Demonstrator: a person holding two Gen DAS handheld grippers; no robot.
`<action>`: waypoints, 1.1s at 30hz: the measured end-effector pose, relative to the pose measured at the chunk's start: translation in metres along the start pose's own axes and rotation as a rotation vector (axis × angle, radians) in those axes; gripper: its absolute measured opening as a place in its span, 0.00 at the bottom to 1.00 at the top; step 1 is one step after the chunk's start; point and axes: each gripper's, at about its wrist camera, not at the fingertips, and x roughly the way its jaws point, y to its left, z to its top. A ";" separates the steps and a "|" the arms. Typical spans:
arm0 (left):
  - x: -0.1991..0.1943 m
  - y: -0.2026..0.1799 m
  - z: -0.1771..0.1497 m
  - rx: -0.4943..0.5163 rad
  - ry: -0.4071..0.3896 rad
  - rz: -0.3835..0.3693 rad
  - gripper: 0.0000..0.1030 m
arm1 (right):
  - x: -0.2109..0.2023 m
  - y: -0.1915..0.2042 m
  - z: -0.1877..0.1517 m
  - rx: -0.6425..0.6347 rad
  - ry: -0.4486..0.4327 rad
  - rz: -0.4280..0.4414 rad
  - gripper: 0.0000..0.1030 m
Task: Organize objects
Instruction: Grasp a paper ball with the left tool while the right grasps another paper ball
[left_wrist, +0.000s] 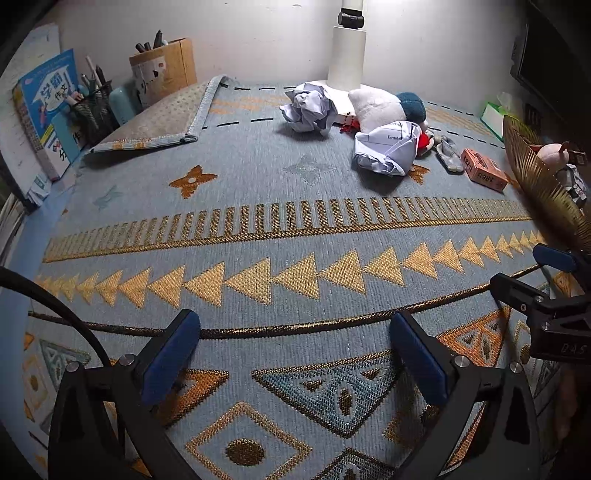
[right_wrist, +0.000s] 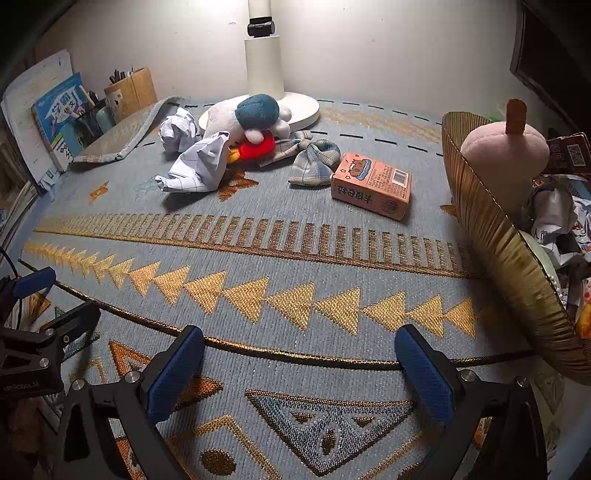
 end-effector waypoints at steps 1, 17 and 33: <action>0.000 0.003 0.003 0.001 0.000 -0.004 1.00 | 0.000 0.000 0.000 0.000 -0.001 -0.002 1.00; 0.057 0.015 0.154 0.111 -0.143 -0.179 1.00 | 0.026 0.053 0.046 -0.102 -0.028 0.073 0.93; 0.082 0.021 0.159 0.060 -0.141 -0.252 0.43 | 0.056 0.095 0.098 -0.096 -0.096 0.119 0.53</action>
